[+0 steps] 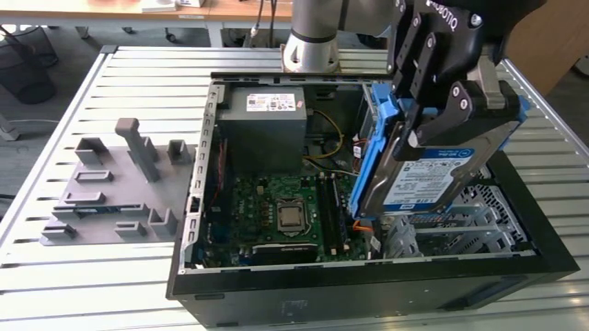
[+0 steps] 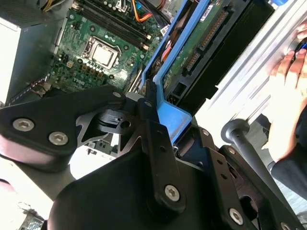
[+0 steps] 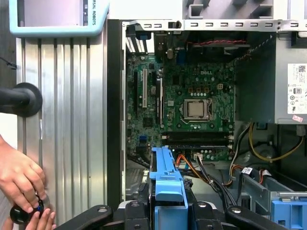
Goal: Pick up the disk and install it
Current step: 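Insert the disk into the insertion slot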
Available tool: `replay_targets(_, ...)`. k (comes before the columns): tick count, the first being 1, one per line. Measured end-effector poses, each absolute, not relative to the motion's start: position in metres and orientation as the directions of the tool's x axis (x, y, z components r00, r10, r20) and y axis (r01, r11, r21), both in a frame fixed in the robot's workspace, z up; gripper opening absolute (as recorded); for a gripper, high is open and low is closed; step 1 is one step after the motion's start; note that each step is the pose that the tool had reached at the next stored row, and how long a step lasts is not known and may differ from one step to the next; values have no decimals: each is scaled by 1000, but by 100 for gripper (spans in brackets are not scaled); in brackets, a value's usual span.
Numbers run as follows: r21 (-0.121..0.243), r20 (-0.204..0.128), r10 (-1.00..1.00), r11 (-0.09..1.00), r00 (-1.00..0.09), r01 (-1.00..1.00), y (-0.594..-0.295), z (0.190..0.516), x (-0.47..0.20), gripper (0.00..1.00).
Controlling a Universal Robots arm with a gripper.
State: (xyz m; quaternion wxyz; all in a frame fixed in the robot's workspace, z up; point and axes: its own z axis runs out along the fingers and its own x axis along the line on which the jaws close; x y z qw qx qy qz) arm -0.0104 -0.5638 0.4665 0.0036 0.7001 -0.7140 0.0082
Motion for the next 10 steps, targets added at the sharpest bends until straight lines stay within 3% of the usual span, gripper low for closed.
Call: replay_targets(10, -7, 17, -1000, 20, -20, -1000, -564, 464, 2, 36)
